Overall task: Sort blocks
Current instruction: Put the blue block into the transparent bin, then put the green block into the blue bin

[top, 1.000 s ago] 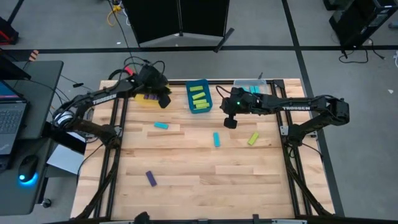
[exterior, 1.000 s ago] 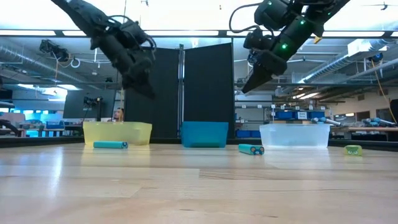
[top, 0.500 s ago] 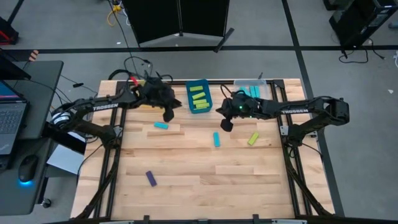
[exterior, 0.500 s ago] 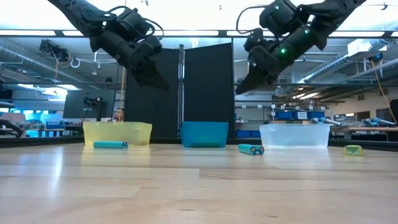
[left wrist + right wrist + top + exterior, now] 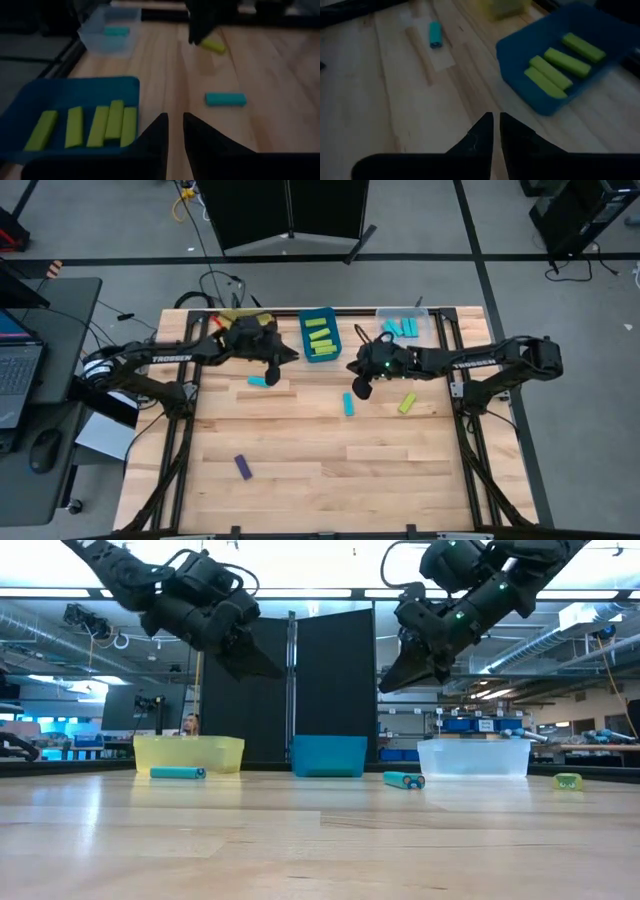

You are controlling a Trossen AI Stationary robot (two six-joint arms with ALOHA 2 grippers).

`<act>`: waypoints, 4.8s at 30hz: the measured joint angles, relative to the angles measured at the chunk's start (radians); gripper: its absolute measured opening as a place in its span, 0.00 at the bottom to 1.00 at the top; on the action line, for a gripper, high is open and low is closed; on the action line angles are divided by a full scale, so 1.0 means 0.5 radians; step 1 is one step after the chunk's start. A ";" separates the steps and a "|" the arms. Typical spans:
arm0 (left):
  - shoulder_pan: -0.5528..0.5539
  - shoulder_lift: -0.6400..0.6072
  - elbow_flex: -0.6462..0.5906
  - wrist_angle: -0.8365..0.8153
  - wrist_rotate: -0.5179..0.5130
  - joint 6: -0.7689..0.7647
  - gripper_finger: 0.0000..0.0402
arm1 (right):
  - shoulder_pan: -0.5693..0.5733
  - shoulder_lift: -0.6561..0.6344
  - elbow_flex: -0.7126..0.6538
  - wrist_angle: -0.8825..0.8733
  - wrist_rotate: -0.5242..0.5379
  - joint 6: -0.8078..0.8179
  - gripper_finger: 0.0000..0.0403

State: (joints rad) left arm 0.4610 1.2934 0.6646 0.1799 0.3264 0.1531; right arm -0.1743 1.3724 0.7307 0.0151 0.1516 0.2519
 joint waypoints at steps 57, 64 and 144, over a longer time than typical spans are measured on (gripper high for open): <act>0.001 0.002 -0.453 0.854 -0.001 -0.330 0.16 | 0.151 0.608 0.331 -0.689 0.019 0.847 0.30; 0.001 0.002 -0.453 0.856 -0.001 -0.331 0.16 | -0.312 0.223 0.334 -0.801 -0.045 0.494 0.31; 0.005 0.002 0.131 -0.687 0.268 0.070 0.02 | -0.411 -0.067 0.139 -0.542 -0.498 -0.438 0.05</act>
State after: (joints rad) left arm 0.4633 1.2942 0.7300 -0.1637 0.4606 0.1884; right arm -0.3799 1.3388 0.8001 -0.2558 -0.0973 0.0332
